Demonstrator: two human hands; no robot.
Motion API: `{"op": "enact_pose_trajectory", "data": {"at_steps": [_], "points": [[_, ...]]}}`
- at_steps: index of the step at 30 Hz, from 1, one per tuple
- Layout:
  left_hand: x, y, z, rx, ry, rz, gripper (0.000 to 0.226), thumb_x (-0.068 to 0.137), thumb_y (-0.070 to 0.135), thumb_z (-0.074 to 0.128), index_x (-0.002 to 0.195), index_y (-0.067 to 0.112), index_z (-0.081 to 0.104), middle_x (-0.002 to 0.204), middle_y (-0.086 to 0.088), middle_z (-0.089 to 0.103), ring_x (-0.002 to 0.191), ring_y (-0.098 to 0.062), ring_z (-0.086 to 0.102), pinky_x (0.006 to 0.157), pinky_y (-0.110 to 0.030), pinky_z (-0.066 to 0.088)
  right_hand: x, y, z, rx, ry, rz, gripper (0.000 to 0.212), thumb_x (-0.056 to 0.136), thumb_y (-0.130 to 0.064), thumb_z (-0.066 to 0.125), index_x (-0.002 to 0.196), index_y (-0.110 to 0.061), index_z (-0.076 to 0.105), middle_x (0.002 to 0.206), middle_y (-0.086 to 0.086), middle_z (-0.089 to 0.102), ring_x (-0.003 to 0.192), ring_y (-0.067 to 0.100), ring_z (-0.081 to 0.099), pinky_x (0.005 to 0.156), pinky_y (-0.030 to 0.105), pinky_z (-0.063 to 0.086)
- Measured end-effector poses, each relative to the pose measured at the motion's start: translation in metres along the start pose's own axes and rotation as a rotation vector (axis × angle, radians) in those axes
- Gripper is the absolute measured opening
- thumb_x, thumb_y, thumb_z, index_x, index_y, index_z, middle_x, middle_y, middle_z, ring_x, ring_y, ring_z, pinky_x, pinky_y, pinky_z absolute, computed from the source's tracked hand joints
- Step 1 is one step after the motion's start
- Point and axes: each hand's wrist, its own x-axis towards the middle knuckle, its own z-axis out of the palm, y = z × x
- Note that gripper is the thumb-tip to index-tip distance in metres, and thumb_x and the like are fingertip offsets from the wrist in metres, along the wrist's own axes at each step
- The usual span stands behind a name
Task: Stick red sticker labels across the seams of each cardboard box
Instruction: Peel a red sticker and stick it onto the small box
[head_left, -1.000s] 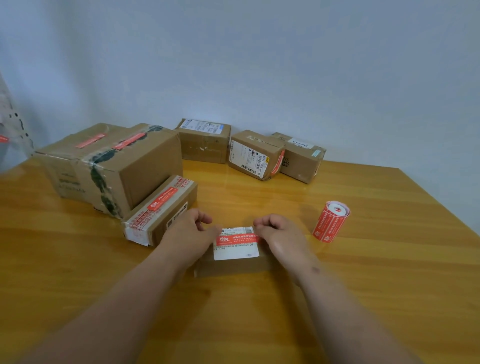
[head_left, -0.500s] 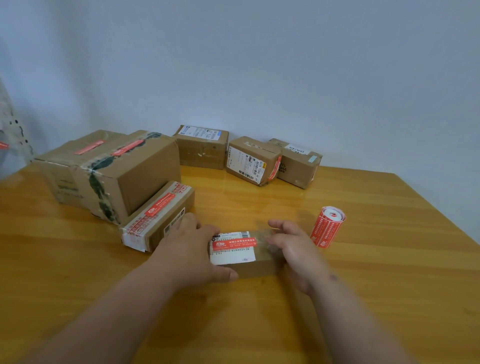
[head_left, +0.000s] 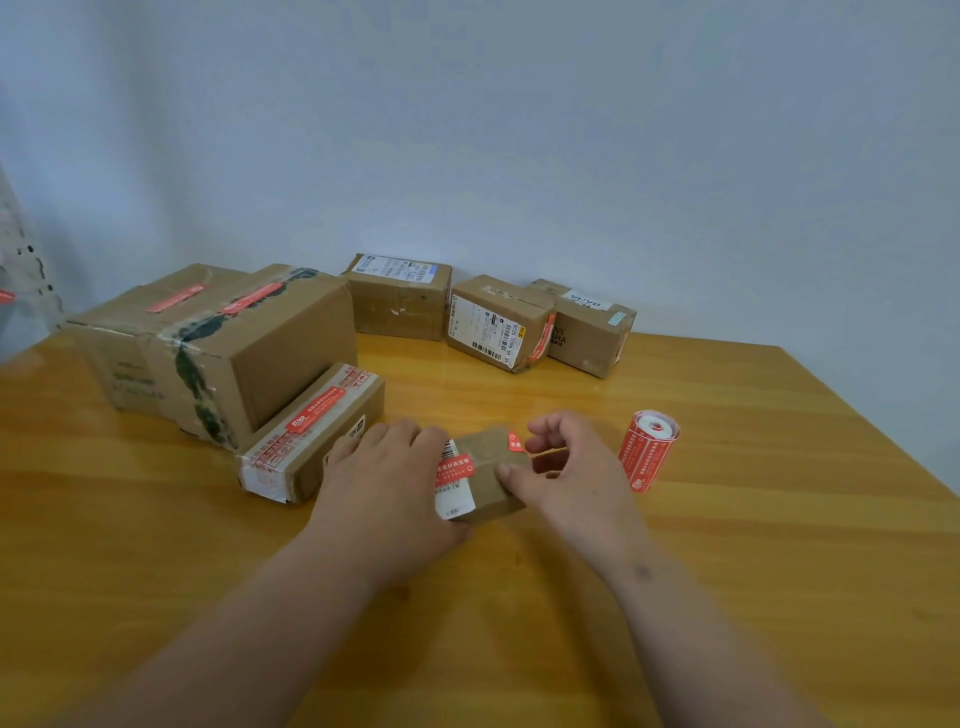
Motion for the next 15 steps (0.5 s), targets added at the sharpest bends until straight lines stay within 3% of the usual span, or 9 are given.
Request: {"op": "enact_pose_trajectory", "data": {"at_steps": [5,10,15], "points": [[-0.002,0.005,-0.004,0.131,0.063,0.07,0.082,0.074,0.068,0.062,0.141,0.035,0.029,0.138,0.008,0.041,0.129,-0.017,0.036,0.11,-0.039,0.028,0.002,0.001,0.003,-0.052,0.061,-0.019,0.017,0.082,-0.028,0.076,0.082,-0.028,0.059,0.083,-0.01,0.064,0.078,0.007,0.06,0.067,0.023,0.05],[-0.003,0.009,-0.005,0.208,0.091,0.114,0.078,0.078,0.064,0.061,0.142,0.033,0.029,0.139,0.006,0.041,0.128,-0.019,0.037,0.107,-0.039,0.028,0.006,0.002,0.002,-0.137,0.061,0.04,0.014,0.085,-0.037,0.072,0.08,-0.027,0.062,0.081,-0.01,0.065,0.078,0.007,0.061,0.068,0.026,0.052],[-0.002,0.011,-0.002,0.266,0.085,0.147,0.079,0.078,0.062,0.063,0.143,0.031,0.029,0.14,0.003,0.041,0.129,-0.022,0.036,0.106,-0.041,0.027,0.01,0.002,0.001,-0.231,0.057,0.099,0.016,0.087,-0.038,0.067,0.08,-0.024,0.066,0.078,-0.008,0.065,0.074,0.006,0.059,0.059,0.022,0.045]]}}
